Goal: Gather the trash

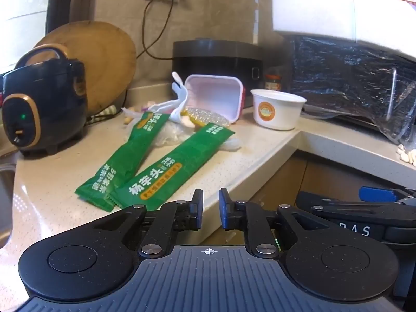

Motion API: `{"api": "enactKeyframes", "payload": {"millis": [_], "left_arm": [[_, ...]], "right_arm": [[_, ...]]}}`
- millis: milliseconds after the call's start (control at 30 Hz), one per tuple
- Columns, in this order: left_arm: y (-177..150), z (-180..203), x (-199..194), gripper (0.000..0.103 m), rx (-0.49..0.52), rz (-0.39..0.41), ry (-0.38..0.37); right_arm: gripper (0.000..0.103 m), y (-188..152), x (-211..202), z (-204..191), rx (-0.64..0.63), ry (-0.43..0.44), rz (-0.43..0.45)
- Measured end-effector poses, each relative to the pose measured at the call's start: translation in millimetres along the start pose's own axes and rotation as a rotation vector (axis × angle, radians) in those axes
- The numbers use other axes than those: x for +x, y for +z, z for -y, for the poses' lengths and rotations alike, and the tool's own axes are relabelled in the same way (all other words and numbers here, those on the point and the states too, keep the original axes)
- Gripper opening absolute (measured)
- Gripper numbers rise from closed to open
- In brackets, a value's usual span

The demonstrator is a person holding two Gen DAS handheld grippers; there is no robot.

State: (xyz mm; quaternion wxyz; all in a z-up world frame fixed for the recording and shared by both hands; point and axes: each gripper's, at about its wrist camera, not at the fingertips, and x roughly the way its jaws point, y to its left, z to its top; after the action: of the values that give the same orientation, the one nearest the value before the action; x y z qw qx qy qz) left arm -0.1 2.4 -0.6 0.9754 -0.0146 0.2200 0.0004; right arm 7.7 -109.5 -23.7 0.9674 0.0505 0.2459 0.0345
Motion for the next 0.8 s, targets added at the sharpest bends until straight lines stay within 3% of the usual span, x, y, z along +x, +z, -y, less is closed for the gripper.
{"api": "enactKeyframes", "payload": {"millis": [100,267,800], "left_arm": [[-3,-3,11,0.018,0.003,-0.049,-0.002],[-5,3,1,0.017,0.014,-0.009,0.009],[-5,9,9,0.018,0.017,-0.054,0.002]], "right_arm": [[0.103,0,3,5,-0.003,-0.012,-0.023],[0.103,-5,4,1,0.02,0.006,-0.02],[0.103,-6,11,10,0.014,0.035,-0.059]]}}
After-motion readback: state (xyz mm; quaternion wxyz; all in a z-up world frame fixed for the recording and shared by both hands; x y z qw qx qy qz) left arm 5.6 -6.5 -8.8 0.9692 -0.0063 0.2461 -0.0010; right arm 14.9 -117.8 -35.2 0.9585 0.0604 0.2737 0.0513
